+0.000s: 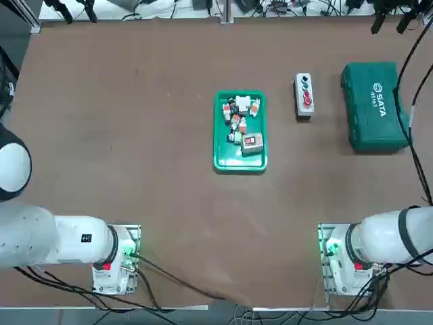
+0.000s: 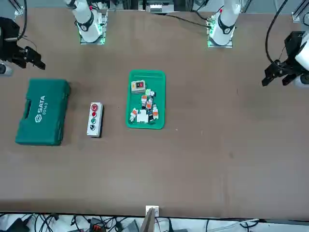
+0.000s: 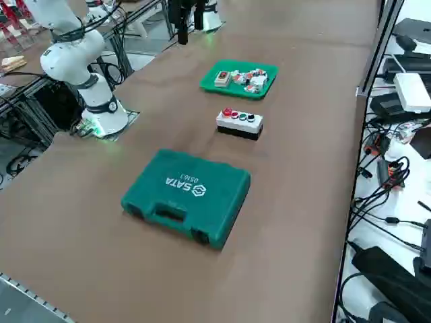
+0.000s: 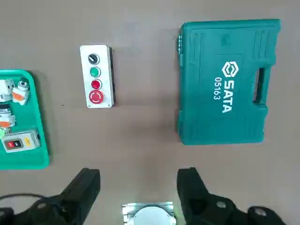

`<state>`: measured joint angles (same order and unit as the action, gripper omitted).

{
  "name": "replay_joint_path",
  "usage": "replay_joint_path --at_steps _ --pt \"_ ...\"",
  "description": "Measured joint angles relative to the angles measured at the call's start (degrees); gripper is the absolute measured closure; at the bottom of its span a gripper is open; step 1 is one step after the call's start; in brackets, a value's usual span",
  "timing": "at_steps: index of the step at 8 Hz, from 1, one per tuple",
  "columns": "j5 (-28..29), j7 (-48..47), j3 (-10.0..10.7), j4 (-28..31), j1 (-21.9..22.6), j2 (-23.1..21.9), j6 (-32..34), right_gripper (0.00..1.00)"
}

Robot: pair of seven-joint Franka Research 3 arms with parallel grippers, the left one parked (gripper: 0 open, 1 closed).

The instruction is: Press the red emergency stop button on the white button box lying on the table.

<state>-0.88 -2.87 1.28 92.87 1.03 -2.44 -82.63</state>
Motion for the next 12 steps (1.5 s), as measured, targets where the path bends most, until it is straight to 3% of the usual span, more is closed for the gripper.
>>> replay_joint_path --at_steps 7,12 --pt "0.04 0.00 0.01 -0.18 -0.01 0.28 -0.11 0.00" --pt "0.10 -0.02 0.00 -3.64 0.00 2.81 -0.21 0.00"
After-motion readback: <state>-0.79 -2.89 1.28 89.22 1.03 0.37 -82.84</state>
